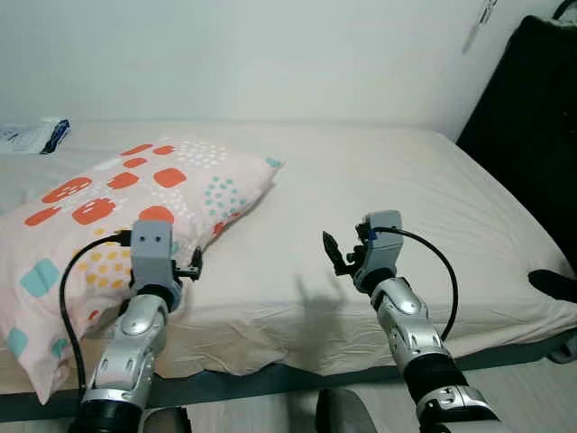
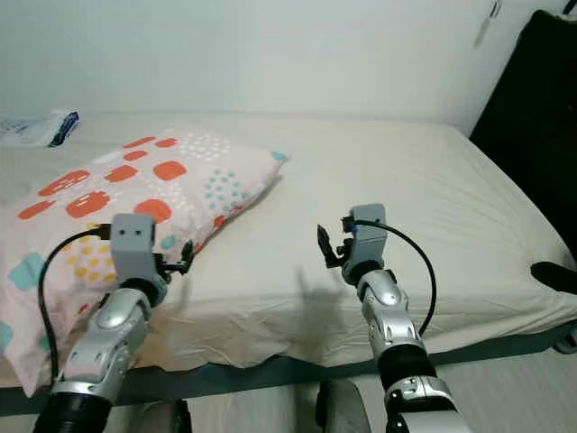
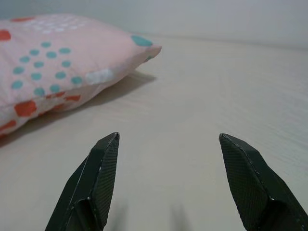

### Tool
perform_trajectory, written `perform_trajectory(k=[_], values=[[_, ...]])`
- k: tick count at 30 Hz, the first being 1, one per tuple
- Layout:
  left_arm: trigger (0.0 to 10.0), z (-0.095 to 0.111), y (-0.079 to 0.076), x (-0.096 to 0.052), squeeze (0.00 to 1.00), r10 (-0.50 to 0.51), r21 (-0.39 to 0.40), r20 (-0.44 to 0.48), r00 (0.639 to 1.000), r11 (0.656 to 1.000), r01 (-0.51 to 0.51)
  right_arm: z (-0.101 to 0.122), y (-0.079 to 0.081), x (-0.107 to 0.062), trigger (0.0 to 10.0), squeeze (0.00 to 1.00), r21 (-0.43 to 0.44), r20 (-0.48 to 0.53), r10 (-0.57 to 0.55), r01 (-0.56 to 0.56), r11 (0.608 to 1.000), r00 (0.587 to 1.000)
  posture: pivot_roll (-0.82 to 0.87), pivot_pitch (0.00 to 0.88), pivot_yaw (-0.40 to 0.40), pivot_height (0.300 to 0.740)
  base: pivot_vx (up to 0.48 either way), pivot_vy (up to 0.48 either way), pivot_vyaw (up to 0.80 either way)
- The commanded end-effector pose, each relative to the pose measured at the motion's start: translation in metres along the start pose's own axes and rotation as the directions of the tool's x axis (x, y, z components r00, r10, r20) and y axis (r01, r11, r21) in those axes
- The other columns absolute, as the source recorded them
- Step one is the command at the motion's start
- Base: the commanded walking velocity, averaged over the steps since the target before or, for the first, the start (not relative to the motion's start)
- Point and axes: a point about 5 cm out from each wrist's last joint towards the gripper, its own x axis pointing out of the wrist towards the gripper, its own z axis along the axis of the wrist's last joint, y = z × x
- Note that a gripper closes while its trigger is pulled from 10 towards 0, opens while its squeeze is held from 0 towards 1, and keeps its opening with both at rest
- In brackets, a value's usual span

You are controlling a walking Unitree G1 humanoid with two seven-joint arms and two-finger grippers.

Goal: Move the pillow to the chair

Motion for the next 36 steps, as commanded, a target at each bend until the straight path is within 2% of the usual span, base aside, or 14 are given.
perform_trajectory(k=[1,2,6,9,14,21,28,29,31,32,34,35,36], values=[[10.0,-0.003,-0.006,-0.002,0.0,-0.017,-0.024,0.021,1.0,1.0,0.017,-0.004,0.0,-0.003,10.0,0.0,-0.023,-0.007,0.002,-0.002,1.0,1.0,-0.01,0.0,-0.104,0.563,0.0,0.0,0.0],[10.0,-0.002,-0.006,-0.004,0.0,-0.022,-0.061,0.043,0.999,0.998,0.024,-0.004,0.0,-0.004,10.0,0.0,-0.02,-0.006,0.002,-0.003,1.0,1.0,0.0,0.0,-0.106,0.563,0.0,0.0,0.0],[10.0,-0.007,-0.007,-0.004,0.0,-0.01,-0.067,0.05,0.999,0.998,0.013,-0.005,0.001,-0.003,10.0,0.0,-0.018,-0.003,-0.003,0.003,1.0,1.0,0.0,0.0,-0.109,0.563,0.0,0.0,0.0],[10.0,-0.013,-0.008,-0.001,0.0,0.017,-0.013,0.052,0.999,1.0,-0.016,-0.006,0.003,-0.001,10.0,0.0,-0.028,0.003,-0.009,0.009,1.0,1.0,0.0,0.0,-0.11,0.563,0.0,0.0,0.0],[10.0,-0.016,-0.009,0.001,0.0,0.032,0.008,0.065,0.997,0.999,-0.032,-0.007,0.005,0.0,10.0,0.0,-0.038,0.004,-0.015,0.015,0.999,1.0,0.0,0.0,-0.106,0.563,0.0,0.0,0.0],[10.0,-0.015,-0.016,0.002,0.0,-0.009,0.034,0.09,0.996,0.999,0.006,-0.008,0.004,-0.002,10.0,0.0,-0.042,0.005,-0.011,0.011,0.999,1.0,0.0,0.0,-0.109,0.563,0.0,0.0,0.0],[10.0,-0.015,-0.018,0.004,0.0,-0.007,0.023,0.1,0.995,1.0,0.005,-0.011,0.005,-0.001,10.0,0.0,-0.024,-0.008,0.012,-0.012,1.0,1.0,0.0,0.0,-0.109,0.563,0.0,0.0,0.0],[10.0,-0.014,-0.023,0.004,0.0,-0.045,0.048,0.108,0.993,0.998,0.04,-0.011,0.005,0.0,10.0,0.0,-0.005,-0.01,0.016,-0.016,1.0,1.0,0.0,0.0,-0.113,0.563,0.0,0.0,0.0],[10.0,-0.014,-0.023,0.004,0.0,-0.045,0.048,0.108,0.993,0.998,0.04,-0.011,0.005,0.0,10.0,0.0,-0.005,-0.01,0.016,-0.016,1.0,1.0,0.0,0.0,-0.113,0.563,0.0,0.0,0.0],[10.0,-0.014,-0.034,0.008,0.0,-0.114,0.119,0.115,0.987,0.988,0.1,-0.009,0.005,0.002,10.0,0.0,0.004,-0.008,0.015,-0.015,1.0,1.0,0.0,0.0,-0.123,0.563,0.0,0.0,0.0],[10.0,-0.014,-0.034,0.008,0.0,-0.114,0.119,0.115,0.987,0.988,0.1,-0.009,0.005,0.002,10.0,0.0,0.004,-0.008,0.015,-0.015,1.0,1.0,0.0,0.0,-0.123,0.563,0.0,0.0,0.0],[10.0,-0.014,-0.04,0.011,0.04,-0.152,0.189,0.108,0.983,0.973,0.13,-0.008,0.006,0.003,10.0,0.0,0.004,-0.006,0.014,-0.014,1.0,1.0,0.0,0.0,-0.125,0.563,0.0,0.0,0.0],[10.0,-0.014,-0.04,0.011,0.04,-0.152,0.189,0.108,0.983,0.973,0.13,-0.008,0.006,0.003,10.0,0.0,0.004,-0.006,0.014,-0.014,1.0,1.0,0.0,0.0,-0.125,0.563,0.0,0.0,0.0]])
